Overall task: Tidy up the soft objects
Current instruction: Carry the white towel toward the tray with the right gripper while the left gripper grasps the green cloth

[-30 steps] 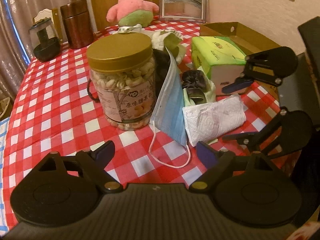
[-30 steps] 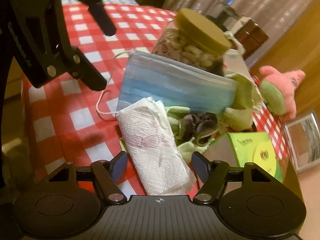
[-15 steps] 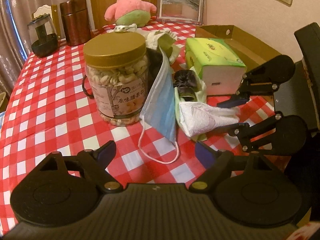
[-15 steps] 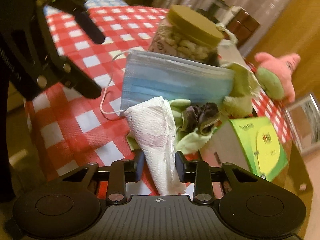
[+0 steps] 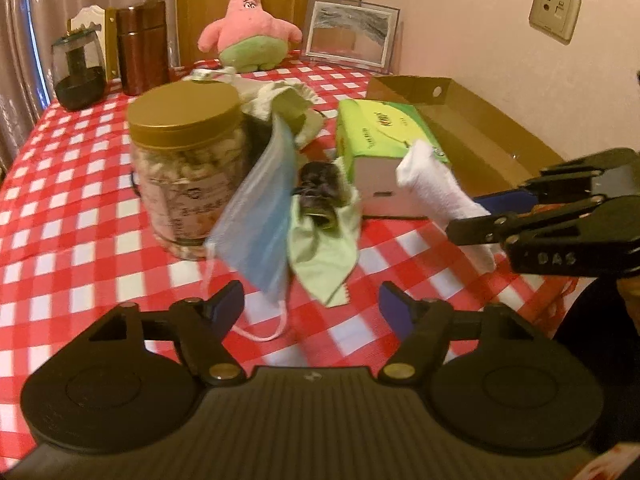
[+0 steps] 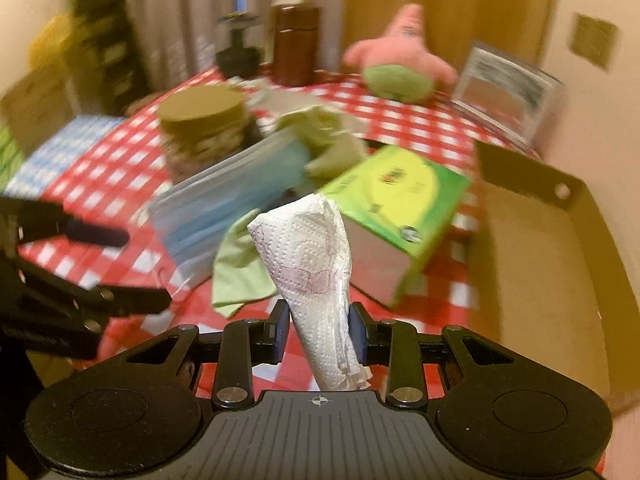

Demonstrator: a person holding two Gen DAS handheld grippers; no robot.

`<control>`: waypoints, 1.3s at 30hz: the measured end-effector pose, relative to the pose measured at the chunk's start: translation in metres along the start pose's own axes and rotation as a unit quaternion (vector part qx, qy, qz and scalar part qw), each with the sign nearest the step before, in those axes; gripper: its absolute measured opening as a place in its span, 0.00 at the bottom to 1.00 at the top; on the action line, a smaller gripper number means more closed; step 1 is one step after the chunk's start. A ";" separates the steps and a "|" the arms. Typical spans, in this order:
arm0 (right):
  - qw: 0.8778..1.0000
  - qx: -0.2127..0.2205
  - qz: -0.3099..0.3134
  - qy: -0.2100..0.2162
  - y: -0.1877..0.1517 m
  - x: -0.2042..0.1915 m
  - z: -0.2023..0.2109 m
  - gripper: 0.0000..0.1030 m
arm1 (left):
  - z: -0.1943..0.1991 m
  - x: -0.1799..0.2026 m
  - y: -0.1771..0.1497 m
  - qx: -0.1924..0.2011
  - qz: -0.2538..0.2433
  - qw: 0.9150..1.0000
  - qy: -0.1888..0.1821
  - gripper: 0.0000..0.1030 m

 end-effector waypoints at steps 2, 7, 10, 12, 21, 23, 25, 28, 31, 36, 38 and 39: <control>1.000 0.005 -0.025 -0.006 0.001 0.009 0.007 0.31 | -0.008 0.004 0.003 0.001 0.010 1.000 -0.003 0.63; 0.998 0.014 -0.068 -0.009 0.003 0.032 0.016 0.31 | -0.036 0.011 0.011 0.004 0.030 0.999 0.013 0.56; 0.997 0.016 -0.079 -0.009 0.004 0.038 0.017 0.31 | -0.054 0.015 0.013 -0.004 0.031 0.999 0.024 0.55; 0.996 0.018 -0.086 -0.010 0.004 0.041 0.017 0.31 | -0.066 0.017 0.014 -0.012 0.029 0.999 0.029 0.55; 0.993 0.026 -0.112 -0.018 0.000 0.053 0.015 0.31 | -0.098 0.022 0.015 -0.023 0.019 0.997 0.067 0.55; 0.993 0.026 -0.116 -0.019 0.001 0.055 0.015 0.31 | -0.103 0.022 0.015 -0.024 0.020 0.997 0.071 0.55; 0.992 0.027 -0.119 -0.020 0.002 0.056 0.015 0.31 | -0.105 0.021 0.015 -0.028 0.019 0.997 0.075 0.40; 0.992 0.030 -0.122 -0.023 0.001 0.056 0.018 0.31 | -0.102 0.023 0.015 -0.027 0.016 0.997 0.077 0.15; 0.992 0.032 -0.123 -0.025 0.001 0.055 0.021 0.31 | -0.095 0.022 0.014 -0.029 0.017 0.997 0.070 0.06; 0.991 0.041 -0.125 -0.026 0.000 0.052 0.030 0.31 | -0.065 0.020 0.007 -0.027 0.029 0.998 0.051 0.04; 0.991 0.045 -0.127 -0.027 -0.001 0.050 0.034 0.31 | -0.050 0.018 0.004 -0.023 0.040 0.998 0.044 0.04; 0.990 0.048 -0.127 -0.027 -0.001 0.049 0.037 0.31 | -0.043 0.017 0.003 -0.020 0.043 0.998 0.043 0.04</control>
Point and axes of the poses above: each gripper's, at about its wrist camera, not at the fingertips, and z roughly against the way its jaws point, x to its right, y to its top, the point moved 1 cm from there along -z, roughly the way its jaws point, and after that the axes turned 10 degrees about -z, right-handed, at the moved point
